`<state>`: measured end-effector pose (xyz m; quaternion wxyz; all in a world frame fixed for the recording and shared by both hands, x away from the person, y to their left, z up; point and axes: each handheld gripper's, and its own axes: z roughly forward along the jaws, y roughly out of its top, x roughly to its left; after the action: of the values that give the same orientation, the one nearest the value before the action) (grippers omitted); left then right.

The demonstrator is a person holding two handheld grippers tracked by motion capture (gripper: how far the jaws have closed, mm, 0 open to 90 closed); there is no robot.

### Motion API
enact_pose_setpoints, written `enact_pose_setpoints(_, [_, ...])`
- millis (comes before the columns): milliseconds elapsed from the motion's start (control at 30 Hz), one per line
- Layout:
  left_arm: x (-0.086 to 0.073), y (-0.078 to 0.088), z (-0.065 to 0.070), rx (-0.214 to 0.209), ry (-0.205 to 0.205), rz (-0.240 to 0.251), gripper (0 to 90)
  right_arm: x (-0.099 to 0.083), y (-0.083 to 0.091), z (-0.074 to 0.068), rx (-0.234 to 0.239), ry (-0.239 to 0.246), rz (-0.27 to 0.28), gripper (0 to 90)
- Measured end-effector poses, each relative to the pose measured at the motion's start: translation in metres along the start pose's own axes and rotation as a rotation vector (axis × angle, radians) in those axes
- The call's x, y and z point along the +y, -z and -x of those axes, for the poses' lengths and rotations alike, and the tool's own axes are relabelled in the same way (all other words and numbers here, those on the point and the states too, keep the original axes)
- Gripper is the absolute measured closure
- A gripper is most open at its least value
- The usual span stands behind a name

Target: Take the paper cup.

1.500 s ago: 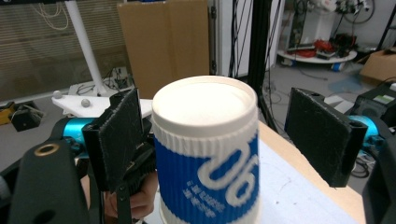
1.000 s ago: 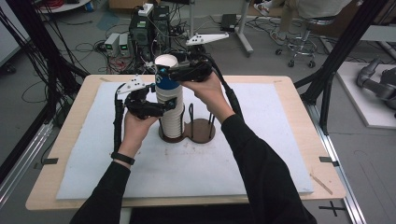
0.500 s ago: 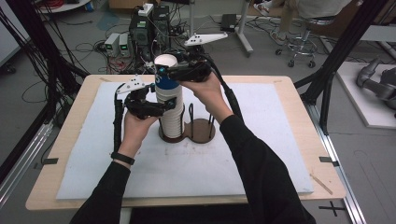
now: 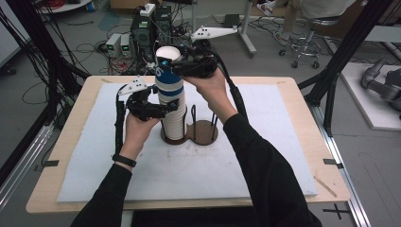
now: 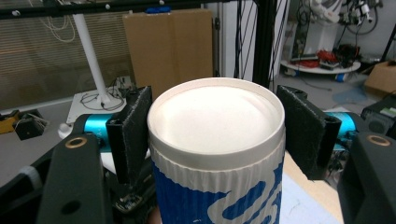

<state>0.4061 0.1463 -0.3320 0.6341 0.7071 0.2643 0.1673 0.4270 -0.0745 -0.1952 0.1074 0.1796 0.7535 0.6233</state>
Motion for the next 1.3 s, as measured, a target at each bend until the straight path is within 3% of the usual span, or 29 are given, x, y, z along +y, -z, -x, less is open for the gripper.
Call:
enact_pose_setpoints(433, [0.0, 0.0, 0.0, -0.001, 0.002, 0.001, 10.4, 0.026, 0.015, -0.008, 0.01, 0.011, 0.067, 31.2])
enact_pose_setpoints(800, [0.0, 0.0, 0.0, -0.001, 0.003, 0.001, 10.4, 0.042, 0.037, -0.013, 0.014, 0.035, 0.105, 31.2])
enact_pose_setpoints(1300, [0.0, 0.0, 0.0, 0.0, 0.004, 0.001, 10.4, 0.035, 0.08, -0.011, 0.033, 0.041, 0.11, 31.2])
